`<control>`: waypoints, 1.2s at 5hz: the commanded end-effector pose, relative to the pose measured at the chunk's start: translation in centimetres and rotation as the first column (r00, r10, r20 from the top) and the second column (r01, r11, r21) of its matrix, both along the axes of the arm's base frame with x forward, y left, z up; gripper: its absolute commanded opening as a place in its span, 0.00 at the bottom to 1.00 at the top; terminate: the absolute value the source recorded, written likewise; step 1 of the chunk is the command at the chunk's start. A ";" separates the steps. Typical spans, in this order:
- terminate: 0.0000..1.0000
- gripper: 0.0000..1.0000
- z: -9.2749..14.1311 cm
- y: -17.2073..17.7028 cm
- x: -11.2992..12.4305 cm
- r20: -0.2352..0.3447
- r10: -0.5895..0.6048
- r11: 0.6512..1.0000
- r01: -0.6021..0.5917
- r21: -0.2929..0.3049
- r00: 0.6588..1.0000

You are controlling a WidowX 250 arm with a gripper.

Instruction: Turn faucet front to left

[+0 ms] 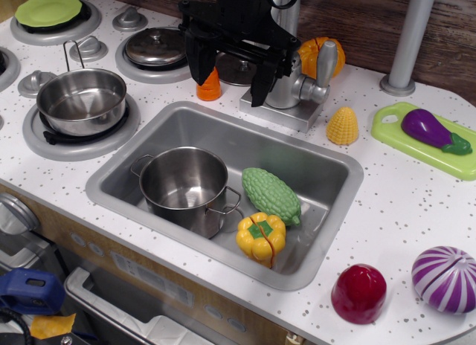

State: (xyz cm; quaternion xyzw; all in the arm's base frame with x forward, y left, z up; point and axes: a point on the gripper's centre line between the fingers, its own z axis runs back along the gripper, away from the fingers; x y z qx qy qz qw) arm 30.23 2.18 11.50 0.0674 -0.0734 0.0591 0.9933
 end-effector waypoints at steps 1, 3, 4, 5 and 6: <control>0.00 1.00 0.0 0.0 0.0 0.000 0.000 1.000 0.000 0.000 1.000; 0.00 1.00 1.4 0.5 0.9 0.112 -0.035 0.999 0.038 -0.021 0.993; 0.00 1.00 1.8 0.2 1.4 0.207 -0.020 1.000 0.018 0.012 0.978; 0.00 1.00 2.3 0.0 2.2 0.243 -0.017 1.000 0.011 0.023 0.970; 0.00 1.00 2.2 0.1 3.4 0.269 -0.042 0.998 0.028 0.057 0.962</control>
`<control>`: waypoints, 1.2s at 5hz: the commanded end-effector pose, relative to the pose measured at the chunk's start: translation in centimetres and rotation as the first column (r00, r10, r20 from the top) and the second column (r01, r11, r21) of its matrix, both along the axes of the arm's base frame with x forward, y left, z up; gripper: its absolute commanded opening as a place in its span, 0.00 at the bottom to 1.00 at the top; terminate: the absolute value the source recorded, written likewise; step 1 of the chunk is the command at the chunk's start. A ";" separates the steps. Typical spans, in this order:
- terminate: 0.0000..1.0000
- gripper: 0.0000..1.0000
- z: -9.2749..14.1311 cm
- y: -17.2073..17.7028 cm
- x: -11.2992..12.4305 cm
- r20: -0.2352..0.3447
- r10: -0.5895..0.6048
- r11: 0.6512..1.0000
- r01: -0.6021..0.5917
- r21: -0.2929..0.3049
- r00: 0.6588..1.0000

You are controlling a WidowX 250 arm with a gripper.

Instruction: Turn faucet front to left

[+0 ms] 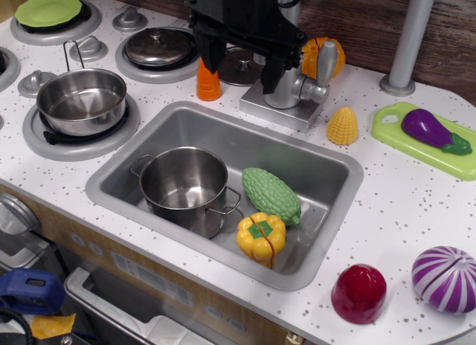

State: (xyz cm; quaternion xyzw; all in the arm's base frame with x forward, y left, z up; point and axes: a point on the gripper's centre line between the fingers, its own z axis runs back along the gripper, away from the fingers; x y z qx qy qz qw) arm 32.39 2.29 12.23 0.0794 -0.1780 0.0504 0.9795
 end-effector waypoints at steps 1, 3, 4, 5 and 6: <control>0.00 1.00 1.3 -0.3 2.0 0.073 -0.018 1.000 0.018 0.007 0.997; 0.00 1.00 1.3 0.4 3.2 0.091 -0.046 0.999 0.044 0.021 0.995; 0.00 0.00 1.4 1.0 3.4 0.096 -0.042 0.999 0.040 0.019 0.994; 0.00 0.00 1.5 2.3 3.6 0.118 -0.061 0.998 0.056 0.041 0.991; 0.00 0.00 1.2 4.2 3.9 0.146 -0.087 0.995 0.079 0.061 0.985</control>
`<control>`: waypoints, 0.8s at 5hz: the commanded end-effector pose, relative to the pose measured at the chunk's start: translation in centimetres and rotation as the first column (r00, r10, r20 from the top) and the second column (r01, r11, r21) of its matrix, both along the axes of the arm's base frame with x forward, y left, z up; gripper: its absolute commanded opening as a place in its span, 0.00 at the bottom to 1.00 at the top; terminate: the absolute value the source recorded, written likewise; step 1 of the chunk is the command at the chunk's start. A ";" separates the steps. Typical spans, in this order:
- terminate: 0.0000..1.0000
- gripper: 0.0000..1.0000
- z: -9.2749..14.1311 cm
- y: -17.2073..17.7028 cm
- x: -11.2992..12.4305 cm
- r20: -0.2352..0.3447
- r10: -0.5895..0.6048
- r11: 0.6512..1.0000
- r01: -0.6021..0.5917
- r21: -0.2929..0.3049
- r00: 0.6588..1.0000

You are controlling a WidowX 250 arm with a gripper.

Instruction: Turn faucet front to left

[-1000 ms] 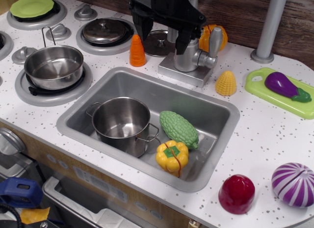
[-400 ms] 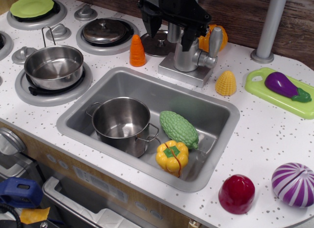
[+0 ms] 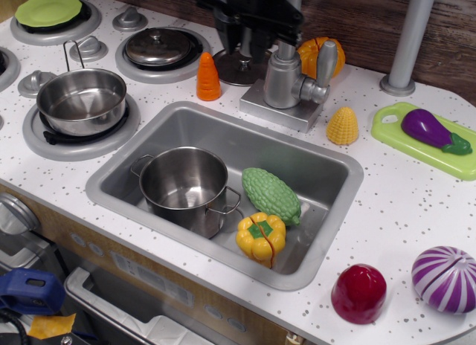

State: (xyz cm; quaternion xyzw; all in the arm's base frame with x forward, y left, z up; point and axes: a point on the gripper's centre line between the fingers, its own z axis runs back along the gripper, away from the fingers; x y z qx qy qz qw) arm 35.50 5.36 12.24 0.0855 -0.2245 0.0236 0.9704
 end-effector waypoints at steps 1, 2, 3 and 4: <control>0.00 0.00 1.0 2.7 1.4 0.075 -0.056 0.998 0.054 0.030 0.996; 0.00 0.00 0.6 4.2 2.5 0.089 -0.092 0.996 0.090 0.027 0.992; 0.00 0.00 0.1 5.2 3.4 0.113 -0.112 0.993 0.108 0.037 0.987; 0.00 0.00 -0.1 5.6 4.3 0.126 -0.125 0.992 0.121 0.038 0.984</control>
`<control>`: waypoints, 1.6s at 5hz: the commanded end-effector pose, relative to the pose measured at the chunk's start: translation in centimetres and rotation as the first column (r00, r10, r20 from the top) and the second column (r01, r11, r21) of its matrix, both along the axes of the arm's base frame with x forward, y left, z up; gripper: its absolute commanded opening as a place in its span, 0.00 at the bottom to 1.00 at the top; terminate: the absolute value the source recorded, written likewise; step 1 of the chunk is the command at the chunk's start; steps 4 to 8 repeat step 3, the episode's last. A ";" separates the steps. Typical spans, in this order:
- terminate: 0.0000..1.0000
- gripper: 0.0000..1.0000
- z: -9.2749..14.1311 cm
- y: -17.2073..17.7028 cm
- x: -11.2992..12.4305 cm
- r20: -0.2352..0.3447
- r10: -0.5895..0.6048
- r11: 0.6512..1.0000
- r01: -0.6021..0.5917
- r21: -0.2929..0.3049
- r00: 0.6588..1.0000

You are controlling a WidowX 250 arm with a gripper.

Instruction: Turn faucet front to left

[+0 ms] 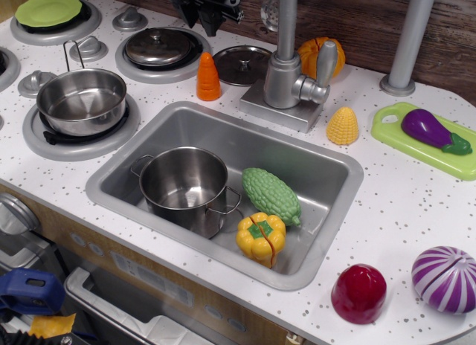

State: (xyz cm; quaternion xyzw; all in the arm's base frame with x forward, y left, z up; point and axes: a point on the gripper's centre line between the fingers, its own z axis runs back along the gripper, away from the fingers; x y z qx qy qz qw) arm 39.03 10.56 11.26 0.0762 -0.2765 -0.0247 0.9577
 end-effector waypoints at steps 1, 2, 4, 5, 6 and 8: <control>0.00 0.00 0.8 0.9 1.8 0.040 -0.029 0.999 0.028 0.023 0.999; 0.00 0.00 0.7 1.2 2.6 0.048 -0.038 0.999 0.037 0.024 0.998; 1.00 0.00 0.8 1.3 3.2 0.059 -0.048 0.998 0.046 0.034 0.997; 1.00 0.00 0.8 1.3 3.2 0.059 -0.048 0.998 0.046 0.034 0.997; 1.00 0.00 0.8 1.3 3.2 0.059 -0.048 0.998 0.046 0.034 0.997; 1.00 0.00 0.8 1.3 3.2 0.059 -0.048 0.998 0.046 0.034 0.997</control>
